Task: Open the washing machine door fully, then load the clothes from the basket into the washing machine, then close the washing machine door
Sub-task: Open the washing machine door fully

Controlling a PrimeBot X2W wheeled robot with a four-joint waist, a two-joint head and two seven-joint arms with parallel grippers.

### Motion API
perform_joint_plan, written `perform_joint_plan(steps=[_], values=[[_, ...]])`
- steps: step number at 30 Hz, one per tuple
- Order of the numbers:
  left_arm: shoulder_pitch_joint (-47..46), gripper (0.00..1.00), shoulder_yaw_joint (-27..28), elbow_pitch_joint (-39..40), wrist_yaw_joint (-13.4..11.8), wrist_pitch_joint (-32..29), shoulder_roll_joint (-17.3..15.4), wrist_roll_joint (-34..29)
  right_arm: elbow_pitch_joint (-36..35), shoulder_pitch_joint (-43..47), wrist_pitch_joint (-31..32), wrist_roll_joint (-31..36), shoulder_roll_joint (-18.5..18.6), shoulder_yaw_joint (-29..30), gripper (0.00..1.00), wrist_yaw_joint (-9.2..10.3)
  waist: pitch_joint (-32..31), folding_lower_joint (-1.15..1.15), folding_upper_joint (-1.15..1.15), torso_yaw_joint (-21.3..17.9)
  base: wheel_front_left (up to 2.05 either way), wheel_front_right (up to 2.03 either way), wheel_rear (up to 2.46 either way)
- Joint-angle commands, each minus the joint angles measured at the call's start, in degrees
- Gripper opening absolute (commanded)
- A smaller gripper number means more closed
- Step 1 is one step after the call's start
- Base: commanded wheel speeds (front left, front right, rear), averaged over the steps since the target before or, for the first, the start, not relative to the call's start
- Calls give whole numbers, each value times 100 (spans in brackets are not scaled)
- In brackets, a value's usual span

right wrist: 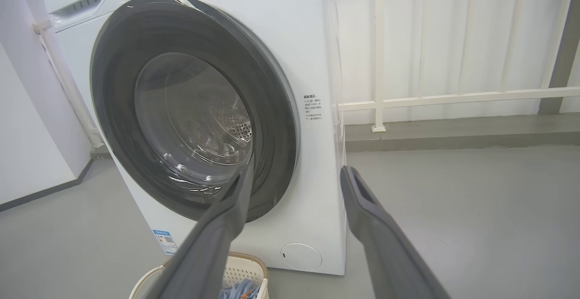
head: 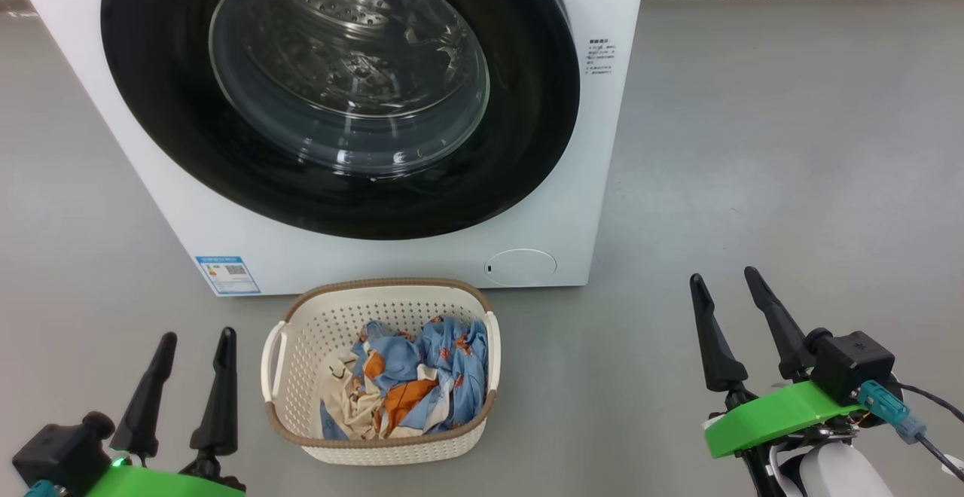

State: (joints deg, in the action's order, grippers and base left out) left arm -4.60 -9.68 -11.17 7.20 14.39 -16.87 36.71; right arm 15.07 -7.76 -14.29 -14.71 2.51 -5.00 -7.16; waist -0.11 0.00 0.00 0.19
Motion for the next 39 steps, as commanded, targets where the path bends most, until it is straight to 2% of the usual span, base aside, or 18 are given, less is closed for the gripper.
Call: perform_joint_plan(steps=[1,19,32,33,34,35,39], values=[[-207,100,220,88,29,61,-147,-2,-162,-162,-71,-73,37,-76,100,-33,3,0,0,7,0,0,0],[-143,100,260,135,29,61,-239,121,-116,-378,-71,-11,37,87,100,-33,108,0,0,105,0,0,0],[-295,100,354,165,29,61,-369,30,-54,-840,-71,44,37,389,100,-33,551,0,0,310,0,0,0],[-308,100,357,176,29,61,-381,26,-50,-891,-71,28,37,398,95,-33,589,0,0,328,0,0,0],[-338,100,371,202,29,61,-407,30,-38,-996,-71,15,37,432,31,-33,665,0,0,363,0,0,0],[-355,100,369,219,29,61,-421,34,-39,-1050,-71,7,37,459,0,-33,702,0,0,384,0,0,0],[-416,100,339,287,29,61,-486,90,-66,-1254,-71,-283,37,611,0,-33,820,0,0,473,0,0,0]])
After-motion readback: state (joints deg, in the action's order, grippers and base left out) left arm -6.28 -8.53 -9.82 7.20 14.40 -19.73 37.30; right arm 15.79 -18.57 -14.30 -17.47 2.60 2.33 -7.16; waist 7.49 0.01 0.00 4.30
